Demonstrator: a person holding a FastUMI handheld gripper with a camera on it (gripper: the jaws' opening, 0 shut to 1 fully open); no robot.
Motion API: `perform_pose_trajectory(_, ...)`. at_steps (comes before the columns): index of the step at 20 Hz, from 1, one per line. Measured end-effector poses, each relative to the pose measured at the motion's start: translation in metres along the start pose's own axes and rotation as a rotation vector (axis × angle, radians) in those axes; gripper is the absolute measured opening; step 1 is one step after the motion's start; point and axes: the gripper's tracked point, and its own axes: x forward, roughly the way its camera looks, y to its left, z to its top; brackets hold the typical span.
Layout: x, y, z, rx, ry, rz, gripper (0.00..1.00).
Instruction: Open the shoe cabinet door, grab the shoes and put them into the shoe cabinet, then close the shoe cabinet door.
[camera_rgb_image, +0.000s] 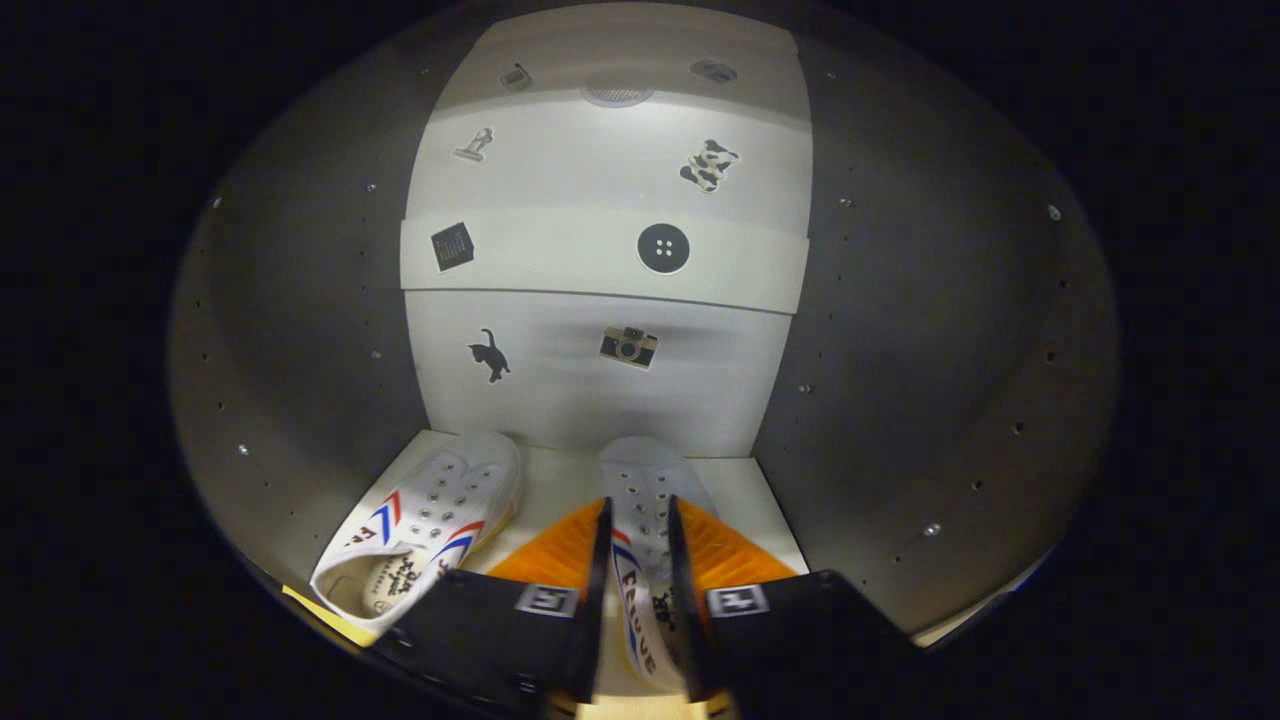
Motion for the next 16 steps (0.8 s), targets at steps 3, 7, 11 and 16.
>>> perform_pose_trajectory(3, -0.051, 0.009, 0.004, -0.012, -0.079, 0.024, 0.82)
perform_pose_trajectory(7, -0.136, 0.031, 0.004, -0.051, -0.208, 0.058, 0.99)
perform_pose_trajectory(11, -0.221, 0.057, -0.004, -0.048, -0.332, 0.141, 0.99)
perform_pose_trajectory(16, -0.304, 0.069, -0.041, -0.045, -0.364, 0.223, 0.98)
